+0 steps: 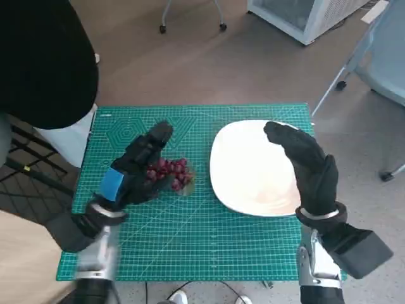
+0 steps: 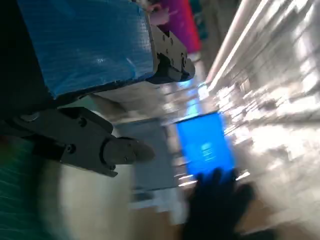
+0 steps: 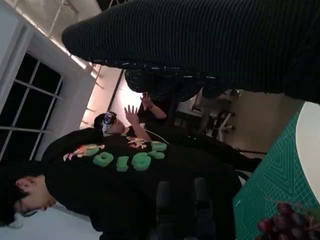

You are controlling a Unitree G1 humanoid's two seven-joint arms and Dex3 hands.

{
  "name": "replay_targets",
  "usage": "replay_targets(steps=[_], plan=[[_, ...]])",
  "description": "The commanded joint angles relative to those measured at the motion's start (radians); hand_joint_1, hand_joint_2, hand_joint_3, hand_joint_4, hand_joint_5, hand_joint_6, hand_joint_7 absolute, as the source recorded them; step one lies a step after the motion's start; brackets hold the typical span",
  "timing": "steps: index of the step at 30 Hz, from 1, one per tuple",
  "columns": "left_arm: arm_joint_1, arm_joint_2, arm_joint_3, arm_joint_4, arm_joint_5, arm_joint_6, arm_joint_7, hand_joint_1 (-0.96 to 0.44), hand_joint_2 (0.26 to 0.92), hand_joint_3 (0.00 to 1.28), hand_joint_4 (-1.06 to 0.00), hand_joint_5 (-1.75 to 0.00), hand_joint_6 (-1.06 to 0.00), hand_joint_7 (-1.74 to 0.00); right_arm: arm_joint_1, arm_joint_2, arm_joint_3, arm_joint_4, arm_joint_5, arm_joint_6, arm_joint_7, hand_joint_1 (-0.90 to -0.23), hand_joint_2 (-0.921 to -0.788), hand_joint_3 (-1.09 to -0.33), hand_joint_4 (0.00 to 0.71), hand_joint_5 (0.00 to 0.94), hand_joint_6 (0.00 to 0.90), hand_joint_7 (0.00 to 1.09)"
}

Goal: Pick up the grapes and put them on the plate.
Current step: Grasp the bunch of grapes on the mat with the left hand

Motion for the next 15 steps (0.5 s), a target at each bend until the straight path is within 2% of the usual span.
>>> replay_targets(steps=[1,7,15], plan=[[0.05,0.148,-0.034,-0.178,0.224,0.138,0.024,-0.64,0.867,0.02,-0.01,0.0,-0.03,0.0,0.026,0.003,0.0,0.003,-0.002,0.006,0.0,-0.655,-0.921,-0.766,0.319,0.001,-0.001,0.45],[0.087,0.167,-0.068,-0.318,0.363,0.307,0.072,-0.6,0.787,0.0,0.0,0.0,-0.01,0.0,0.023,0.004,-0.001,0.01,-0.001,0.004,0.001,-0.655,-0.921,-0.765,0.32,0.001,-0.001,0.45],[0.093,0.156,-0.139,-0.364,0.467,0.416,0.127,-0.5,0.726,0.0,0.0,0.0,-0.07,-0.03,0.025,0.007,0.0,0.013,-0.004,0.004,-0.001,-0.654,-0.921,-0.765,0.32,0.001,-0.001,0.45]])
